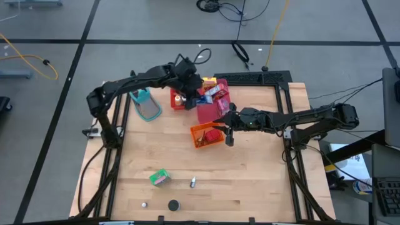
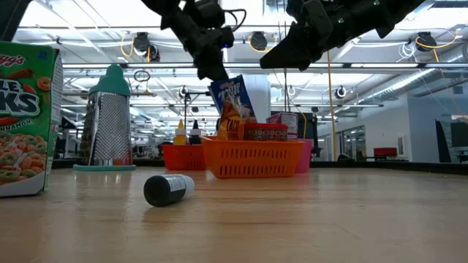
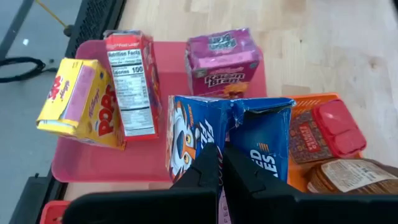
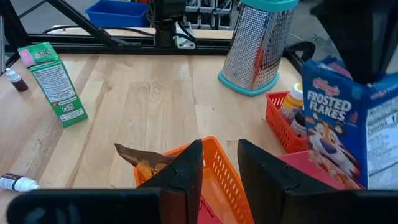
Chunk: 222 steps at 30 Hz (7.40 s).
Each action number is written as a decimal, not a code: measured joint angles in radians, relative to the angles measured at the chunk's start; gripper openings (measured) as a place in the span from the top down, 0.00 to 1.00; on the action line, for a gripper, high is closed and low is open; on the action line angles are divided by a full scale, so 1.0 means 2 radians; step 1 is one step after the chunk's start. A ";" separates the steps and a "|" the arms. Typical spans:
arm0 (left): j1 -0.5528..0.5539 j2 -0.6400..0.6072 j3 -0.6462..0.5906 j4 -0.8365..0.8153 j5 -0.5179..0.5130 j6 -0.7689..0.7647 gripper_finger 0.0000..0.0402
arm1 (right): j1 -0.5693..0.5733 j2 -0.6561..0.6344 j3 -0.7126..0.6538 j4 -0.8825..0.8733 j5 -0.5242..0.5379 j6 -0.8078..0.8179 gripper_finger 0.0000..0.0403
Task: Pick & Place Kitchen Items
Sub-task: Put the blue cereal box into the pink bin, then put the green cereal box into the pink bin
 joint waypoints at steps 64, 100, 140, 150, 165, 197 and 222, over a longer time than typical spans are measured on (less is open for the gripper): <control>0.039 0.016 0.004 0.004 -0.124 0.011 0.70 | 0.000 0.000 -0.050 0.079 0.000 0.014 0.77; -0.303 -0.145 0.004 -0.238 -0.145 -0.274 0.70 | 0.000 0.000 -0.050 0.079 0.000 0.013 0.77; -0.584 -0.144 -0.156 -0.196 -0.197 -0.776 0.70 | 0.000 0.000 -0.050 0.061 0.000 0.013 0.77; -0.581 -0.144 -0.156 -0.177 -0.205 -0.767 0.59 | 0.000 0.000 -0.050 0.061 0.000 0.013 0.77; -0.578 -0.094 -0.156 -0.171 -0.179 -0.770 0.32 | 0.000 0.000 -0.050 0.060 0.000 0.013 0.77; -0.563 -0.044 -0.120 -0.226 -0.203 -0.759 0.99 | 0.000 0.000 -0.050 0.060 0.000 0.013 0.77; -0.370 -0.046 -0.007 -0.401 -0.365 -0.476 1.00 | 0.000 0.000 -0.050 0.060 -0.001 0.019 0.77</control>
